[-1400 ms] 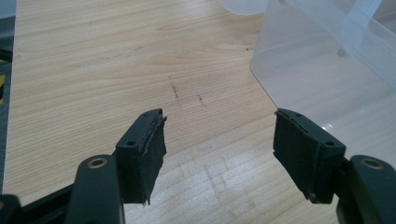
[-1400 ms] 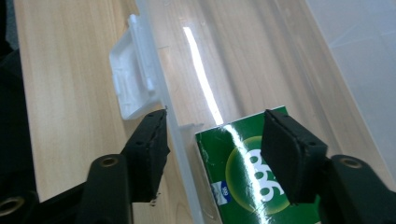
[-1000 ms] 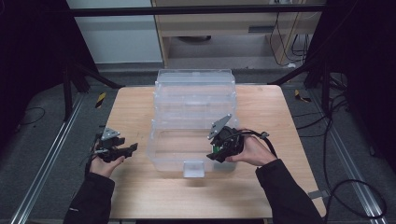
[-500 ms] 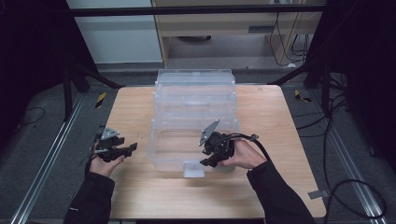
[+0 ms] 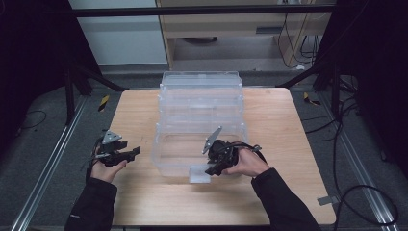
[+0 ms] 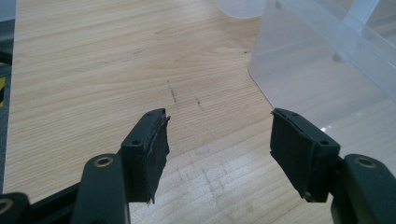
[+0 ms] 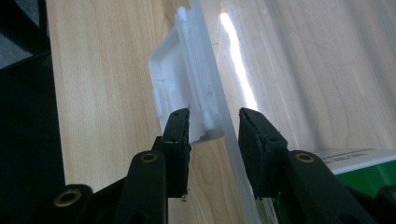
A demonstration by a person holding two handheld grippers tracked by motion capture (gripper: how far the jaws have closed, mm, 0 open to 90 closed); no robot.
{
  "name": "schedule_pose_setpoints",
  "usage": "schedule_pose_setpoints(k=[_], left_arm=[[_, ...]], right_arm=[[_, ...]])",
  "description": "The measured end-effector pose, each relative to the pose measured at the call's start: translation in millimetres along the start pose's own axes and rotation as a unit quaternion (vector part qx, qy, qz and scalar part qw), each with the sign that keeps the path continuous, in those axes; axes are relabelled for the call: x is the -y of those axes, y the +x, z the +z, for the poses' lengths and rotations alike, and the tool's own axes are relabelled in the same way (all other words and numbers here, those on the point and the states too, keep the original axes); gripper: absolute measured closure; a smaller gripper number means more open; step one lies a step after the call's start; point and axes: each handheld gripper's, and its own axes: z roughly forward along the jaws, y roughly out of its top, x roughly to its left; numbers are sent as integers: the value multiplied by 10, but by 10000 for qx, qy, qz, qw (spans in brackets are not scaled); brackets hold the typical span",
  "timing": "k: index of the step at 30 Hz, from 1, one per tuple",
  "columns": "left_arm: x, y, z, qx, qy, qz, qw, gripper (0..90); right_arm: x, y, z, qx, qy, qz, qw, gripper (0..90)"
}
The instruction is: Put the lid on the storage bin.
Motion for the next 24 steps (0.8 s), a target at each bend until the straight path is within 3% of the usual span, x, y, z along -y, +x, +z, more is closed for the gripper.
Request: schedule_pose_setpoints(k=[14,24], left_arm=[[-79,-38,-65,82,-103,113,9998,367],[-247,-37,-178,250,-248,406,9986,375]], right_arm=[[-11,5,6,25,70,-63,10000,660],[-17,-5,8,-5,98,-107,9999,663]])
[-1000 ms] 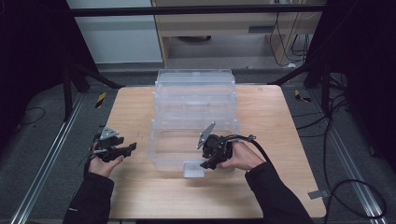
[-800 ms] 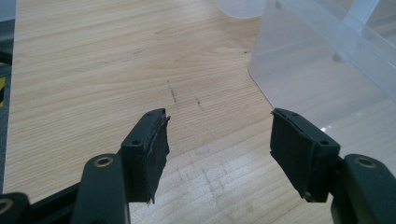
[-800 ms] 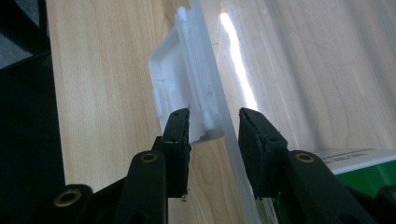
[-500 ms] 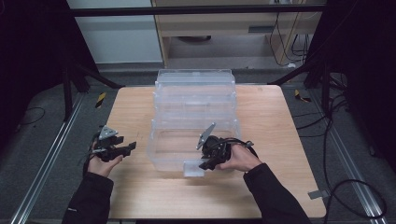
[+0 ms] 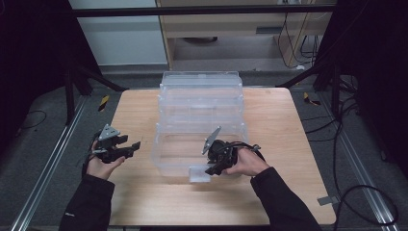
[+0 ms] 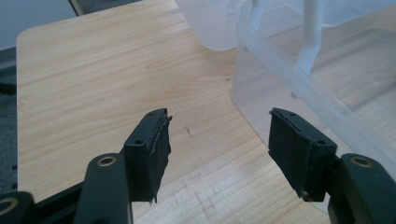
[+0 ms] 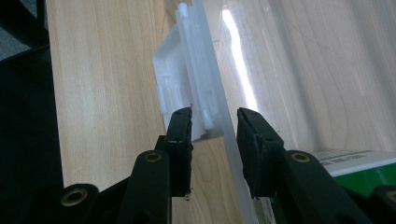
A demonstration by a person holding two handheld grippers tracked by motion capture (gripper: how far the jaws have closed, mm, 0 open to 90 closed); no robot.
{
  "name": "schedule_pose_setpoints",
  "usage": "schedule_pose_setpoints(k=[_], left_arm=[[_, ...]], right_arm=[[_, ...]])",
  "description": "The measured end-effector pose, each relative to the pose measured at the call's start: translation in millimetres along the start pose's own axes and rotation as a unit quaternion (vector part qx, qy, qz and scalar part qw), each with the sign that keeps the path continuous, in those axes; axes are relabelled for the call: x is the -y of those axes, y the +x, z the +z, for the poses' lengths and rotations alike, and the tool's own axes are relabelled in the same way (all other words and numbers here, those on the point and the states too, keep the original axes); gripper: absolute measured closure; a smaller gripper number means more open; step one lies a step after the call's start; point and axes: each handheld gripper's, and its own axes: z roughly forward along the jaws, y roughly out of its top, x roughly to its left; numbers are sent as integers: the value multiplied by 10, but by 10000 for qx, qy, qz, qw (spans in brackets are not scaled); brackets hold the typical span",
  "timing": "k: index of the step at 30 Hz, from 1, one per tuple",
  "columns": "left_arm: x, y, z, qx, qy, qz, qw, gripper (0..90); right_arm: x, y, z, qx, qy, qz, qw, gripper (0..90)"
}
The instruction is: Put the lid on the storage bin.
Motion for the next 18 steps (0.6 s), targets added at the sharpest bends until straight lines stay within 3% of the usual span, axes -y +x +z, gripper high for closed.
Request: schedule_pose_setpoints(k=[5,10,14,18], left_arm=[[-104,-1,-37,140,-116,88,9998,381],[-232,-9,-61,159,-114,302,9994,385],[-425,-47,-81,280,-82,649,9975,386],[-541,-82,-70,391,-31,870,9954,390]], right_arm=[[1,-2,-2,-19,8,-26,10000,663],[2,-1,-2,-27,12,-19,10000,663],[2,3,-3,-15,20,-44,10000,663],[2,8,-3,-4,23,-78,10000,661]])
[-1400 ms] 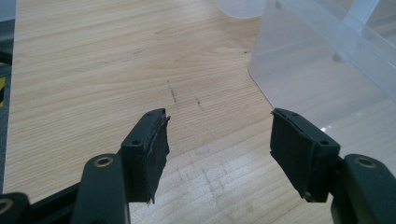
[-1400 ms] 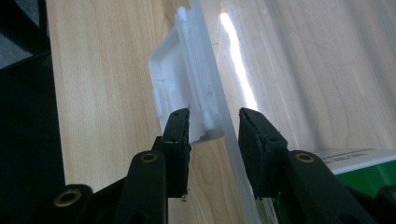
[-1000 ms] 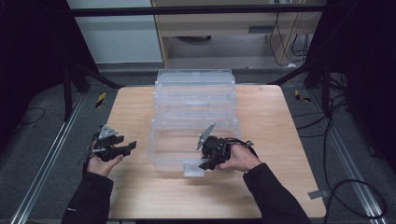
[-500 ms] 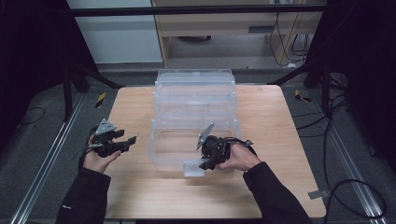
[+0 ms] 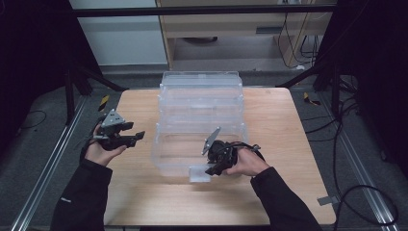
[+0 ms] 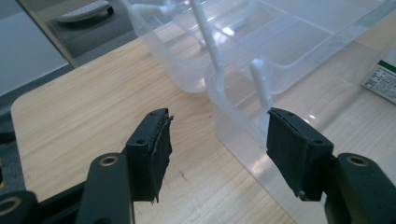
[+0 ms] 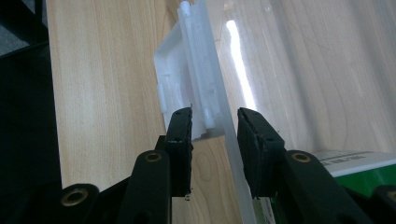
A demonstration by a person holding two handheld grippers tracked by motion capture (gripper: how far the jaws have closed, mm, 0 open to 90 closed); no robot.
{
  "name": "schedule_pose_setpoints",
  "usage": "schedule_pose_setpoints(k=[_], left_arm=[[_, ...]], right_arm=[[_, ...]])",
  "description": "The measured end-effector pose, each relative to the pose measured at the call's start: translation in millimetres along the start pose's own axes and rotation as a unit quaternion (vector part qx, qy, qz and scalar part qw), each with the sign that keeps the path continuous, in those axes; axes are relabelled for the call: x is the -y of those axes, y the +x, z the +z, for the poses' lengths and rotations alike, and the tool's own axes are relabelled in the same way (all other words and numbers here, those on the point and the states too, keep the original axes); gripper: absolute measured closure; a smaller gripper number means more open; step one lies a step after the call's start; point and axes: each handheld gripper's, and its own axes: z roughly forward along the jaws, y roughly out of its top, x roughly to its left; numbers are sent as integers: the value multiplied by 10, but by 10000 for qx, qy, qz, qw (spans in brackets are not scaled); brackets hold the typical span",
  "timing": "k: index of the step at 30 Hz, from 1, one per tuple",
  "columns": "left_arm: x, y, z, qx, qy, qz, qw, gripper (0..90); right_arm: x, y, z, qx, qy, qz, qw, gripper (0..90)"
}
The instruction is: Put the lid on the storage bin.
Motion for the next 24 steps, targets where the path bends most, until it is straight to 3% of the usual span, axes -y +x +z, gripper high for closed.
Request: schedule_pose_setpoints(k=[6,12,24], left_arm=[[-164,-48,47,282,-16,417,9987,391],[-327,-109,113,546,59,825,9951,393],[-658,-188,220,674,120,1482,9866,408]], right_arm=[[0,0,0,0,0,-20,10000,661],[1,1,0,0,0,-20,10000,661],[4,4,1,16,-6,-41,10000,661]])
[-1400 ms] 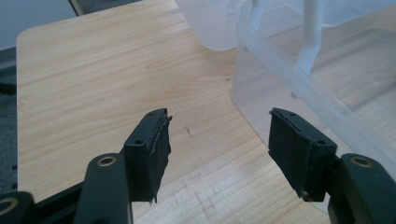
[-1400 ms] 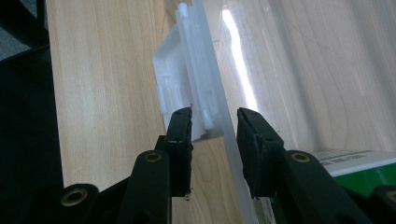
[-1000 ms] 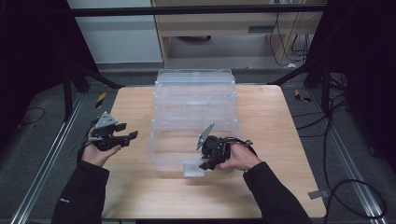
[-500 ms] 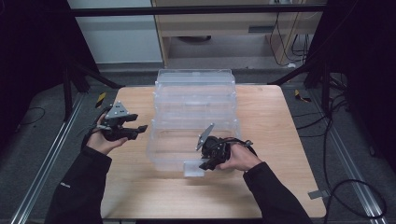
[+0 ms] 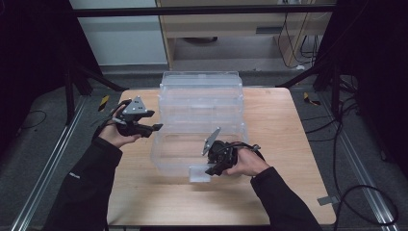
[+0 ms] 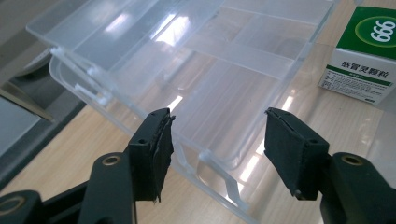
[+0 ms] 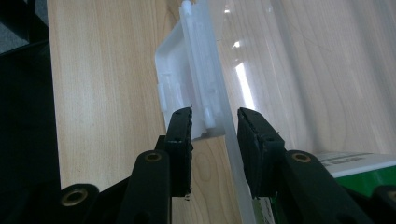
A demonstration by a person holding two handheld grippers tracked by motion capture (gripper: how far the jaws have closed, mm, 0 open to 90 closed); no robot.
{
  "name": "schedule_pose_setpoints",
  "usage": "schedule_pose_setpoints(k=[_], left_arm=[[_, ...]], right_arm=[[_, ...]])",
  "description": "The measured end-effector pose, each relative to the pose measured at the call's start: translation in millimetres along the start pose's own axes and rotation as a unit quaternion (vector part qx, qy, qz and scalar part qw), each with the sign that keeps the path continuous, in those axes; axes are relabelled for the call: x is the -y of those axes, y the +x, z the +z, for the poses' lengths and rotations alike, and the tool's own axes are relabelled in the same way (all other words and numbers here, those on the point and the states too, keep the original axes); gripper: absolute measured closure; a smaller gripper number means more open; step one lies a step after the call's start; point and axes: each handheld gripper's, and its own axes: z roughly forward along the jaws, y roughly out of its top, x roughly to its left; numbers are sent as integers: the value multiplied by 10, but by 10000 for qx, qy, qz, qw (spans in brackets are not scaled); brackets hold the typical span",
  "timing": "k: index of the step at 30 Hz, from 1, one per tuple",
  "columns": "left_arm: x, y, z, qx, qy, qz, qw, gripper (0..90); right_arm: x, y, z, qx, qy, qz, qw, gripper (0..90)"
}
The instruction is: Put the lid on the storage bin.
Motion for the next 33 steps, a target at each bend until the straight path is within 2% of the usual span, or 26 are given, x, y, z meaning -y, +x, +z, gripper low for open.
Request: schedule_pose_setpoints(k=[8,11,21,25,33], left_arm=[[-259,95,64,50,71,340,9994,428],[-325,137,87,69,71,386,9992,432],[-486,219,151,193,25,635,9978,452],[-517,261,225,203,19,616,9979,454],[-608,291,380,286,73,801,9964,481]], right_arm=[[-1,3,0,-7,-3,-2,10000,660],[0,4,-1,3,4,-15,10000,661],[-2,9,-1,12,10,-2,10000,660],[-3,9,-1,14,13,-14,10000,659],[-5,14,2,25,22,-29,10000,658]])
